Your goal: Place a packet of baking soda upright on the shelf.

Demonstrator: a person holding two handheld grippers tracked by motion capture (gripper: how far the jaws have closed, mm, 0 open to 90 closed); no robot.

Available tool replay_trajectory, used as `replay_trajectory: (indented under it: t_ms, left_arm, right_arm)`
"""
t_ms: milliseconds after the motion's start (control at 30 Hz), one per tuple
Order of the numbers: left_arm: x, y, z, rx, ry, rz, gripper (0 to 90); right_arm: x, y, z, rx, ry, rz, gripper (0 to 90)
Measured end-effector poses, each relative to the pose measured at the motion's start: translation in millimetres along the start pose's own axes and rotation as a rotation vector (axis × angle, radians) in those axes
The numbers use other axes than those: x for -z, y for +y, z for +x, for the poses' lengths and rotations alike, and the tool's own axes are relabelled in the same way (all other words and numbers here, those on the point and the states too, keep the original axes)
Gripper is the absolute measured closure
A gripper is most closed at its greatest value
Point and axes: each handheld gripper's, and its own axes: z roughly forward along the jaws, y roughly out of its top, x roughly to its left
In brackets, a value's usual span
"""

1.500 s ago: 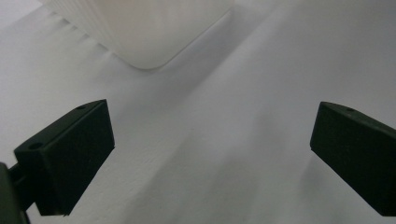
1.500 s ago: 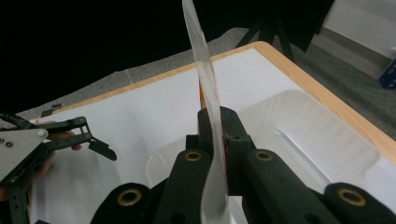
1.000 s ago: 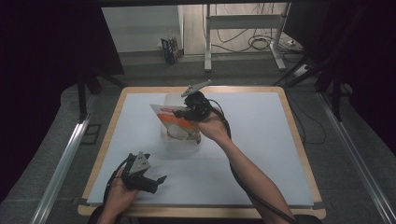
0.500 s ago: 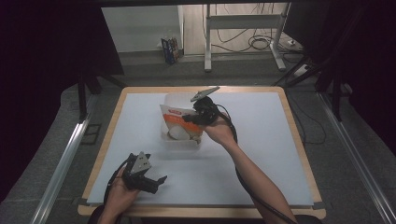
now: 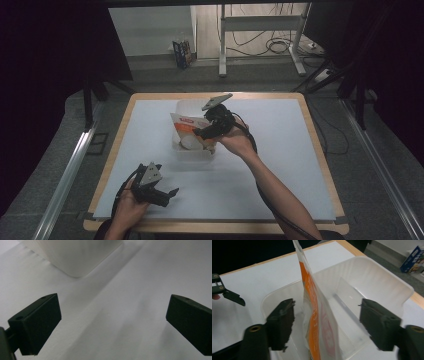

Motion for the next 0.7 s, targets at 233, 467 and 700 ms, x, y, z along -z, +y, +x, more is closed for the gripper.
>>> replay_trajectory:
  t_ms: [233, 467, 700]
  left_arm:
    - [1.2, -0.3, 0.6, 0.006, 0.000, -0.008, 0.1]
    - [4.3, -2.7, -0.1, 0.022, 0.010, 0.000, 0.1]
    - [8.0, -4.6, 1.2, 0.054, 0.029, -0.004, 0.2]
  right_arm:
    - [5.5, 4.4, 2.7, 0.008, -0.030, -0.013, 12.2]
    - [15.9, 3.3, 4.4, 0.010, -0.026, -0.026, 4.1]
    - [28.5, -5.6, 6.1, 0.031, -0.036, -0.032, 0.0]
